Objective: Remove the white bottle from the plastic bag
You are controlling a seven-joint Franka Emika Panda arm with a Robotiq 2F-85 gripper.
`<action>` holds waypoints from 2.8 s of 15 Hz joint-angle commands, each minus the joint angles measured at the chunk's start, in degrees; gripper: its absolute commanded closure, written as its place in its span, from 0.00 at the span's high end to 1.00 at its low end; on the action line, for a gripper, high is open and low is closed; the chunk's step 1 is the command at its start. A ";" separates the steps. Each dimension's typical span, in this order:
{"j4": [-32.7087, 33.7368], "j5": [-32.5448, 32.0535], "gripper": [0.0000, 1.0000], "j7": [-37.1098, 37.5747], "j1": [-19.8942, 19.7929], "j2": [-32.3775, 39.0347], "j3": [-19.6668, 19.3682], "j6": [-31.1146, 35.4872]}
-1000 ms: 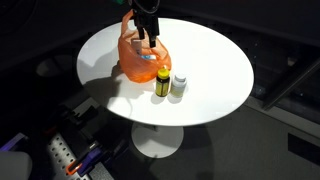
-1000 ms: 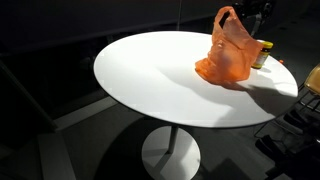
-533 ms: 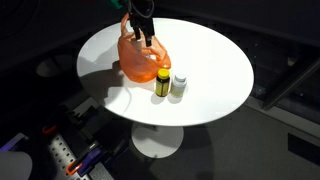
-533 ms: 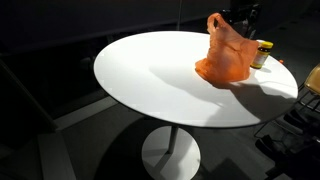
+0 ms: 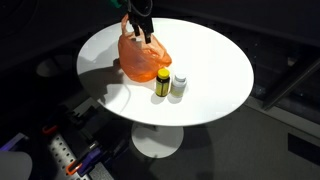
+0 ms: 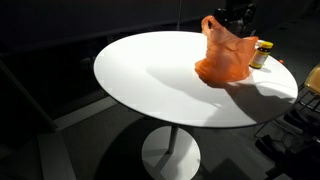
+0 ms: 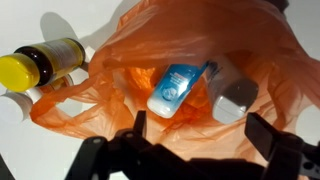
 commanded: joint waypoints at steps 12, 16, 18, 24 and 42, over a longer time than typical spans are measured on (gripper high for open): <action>0.64 3.20 0.40 7.95 2.51 1.93 -0.80 -0.27; 0.49 5.14 0.10 6.96 1.54 -1.02 -1.02 -1.82; 0.63 7.15 0.10 5.48 0.72 -3.19 -1.23 -3.55; 2.44 6.58 0.11 6.92 -1.11 -8.05 -2.33 -9.45; 16.09 6.25 0.11 12.13 -8.32 1.98 -9.66 -9.18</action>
